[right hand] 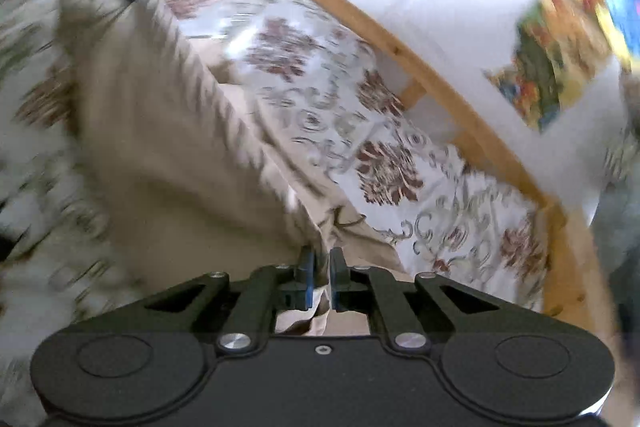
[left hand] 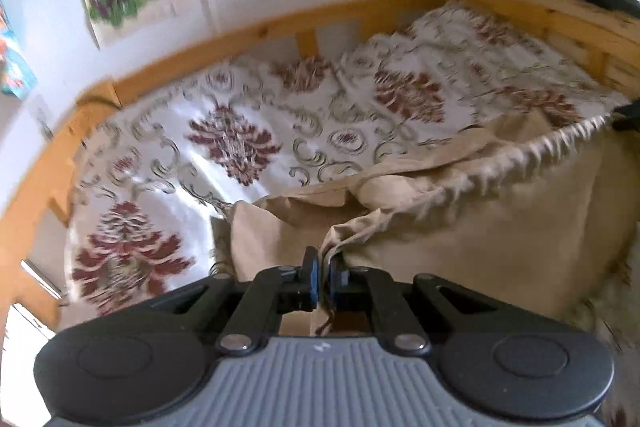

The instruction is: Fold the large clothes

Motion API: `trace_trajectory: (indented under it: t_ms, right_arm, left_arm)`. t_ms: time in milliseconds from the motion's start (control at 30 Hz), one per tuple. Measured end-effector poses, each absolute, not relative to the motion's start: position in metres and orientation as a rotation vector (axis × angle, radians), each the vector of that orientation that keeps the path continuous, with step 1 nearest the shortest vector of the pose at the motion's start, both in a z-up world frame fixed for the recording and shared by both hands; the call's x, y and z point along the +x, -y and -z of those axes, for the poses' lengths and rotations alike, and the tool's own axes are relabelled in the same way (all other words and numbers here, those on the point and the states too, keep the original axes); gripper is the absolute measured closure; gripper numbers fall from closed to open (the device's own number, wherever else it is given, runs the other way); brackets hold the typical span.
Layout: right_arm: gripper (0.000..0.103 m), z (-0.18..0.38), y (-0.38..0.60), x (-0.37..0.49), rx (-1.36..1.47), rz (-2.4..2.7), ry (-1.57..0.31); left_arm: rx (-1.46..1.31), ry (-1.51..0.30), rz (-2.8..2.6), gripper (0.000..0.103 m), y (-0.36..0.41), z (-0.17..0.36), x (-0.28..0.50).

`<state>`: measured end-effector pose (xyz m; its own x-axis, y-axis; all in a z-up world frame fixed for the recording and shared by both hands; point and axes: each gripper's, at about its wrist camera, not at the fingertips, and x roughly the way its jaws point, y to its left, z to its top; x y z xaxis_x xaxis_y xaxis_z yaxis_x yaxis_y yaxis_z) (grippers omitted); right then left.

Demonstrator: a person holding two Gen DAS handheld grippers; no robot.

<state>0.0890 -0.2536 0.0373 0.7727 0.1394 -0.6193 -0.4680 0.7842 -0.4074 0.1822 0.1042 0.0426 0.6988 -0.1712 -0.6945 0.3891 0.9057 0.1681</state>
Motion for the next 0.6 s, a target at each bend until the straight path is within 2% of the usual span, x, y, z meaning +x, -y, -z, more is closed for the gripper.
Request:
trace_trajectory:
  t_ms: [200,267,333,367,467,533,567,600]
  right_arm:
    - [0.070,-0.001,0.295,0.156,-0.101,-0.254,-0.651]
    - [0.037,0.003,0.312,0.155,0.022,-0.222,-0.628]
    - [0.020,0.003,0.329,0.143,0.120,-0.185,-0.553]
    - [0.015,0.002,0.336,0.136,0.148,-0.167,-0.512]
    - [0.012,0.001,0.353,0.110,0.264,-0.106,-0.420]
    - [0.008,-0.001,0.359,0.088,0.346,-0.121,-0.372]
    - [0.003,-0.003,0.357,0.075,0.368,-0.150,-0.338]
    - [0.001,-0.005,0.353,0.059,0.370,-0.196,-0.303]
  left_arm:
    - [0.201,-0.912,0.257,0.098,-0.099,0.028,0.267]
    - [0.165,-0.942,0.246,0.098,-0.100,0.043,0.277]
    - [0.134,-0.948,0.246,0.098,-0.103,0.050,0.279]
    - [0.118,-0.950,0.248,0.098,-0.104,0.051,0.280]
    - [0.009,-0.962,0.237,0.097,-0.115,0.045,0.279]
    - [-0.084,-0.953,0.236,0.090,-0.123,0.037,0.275]
    - [-0.115,-0.941,0.244,0.075,-0.126,0.033,0.274]
    - [-0.141,-0.925,0.253,0.049,-0.129,0.028,0.270]
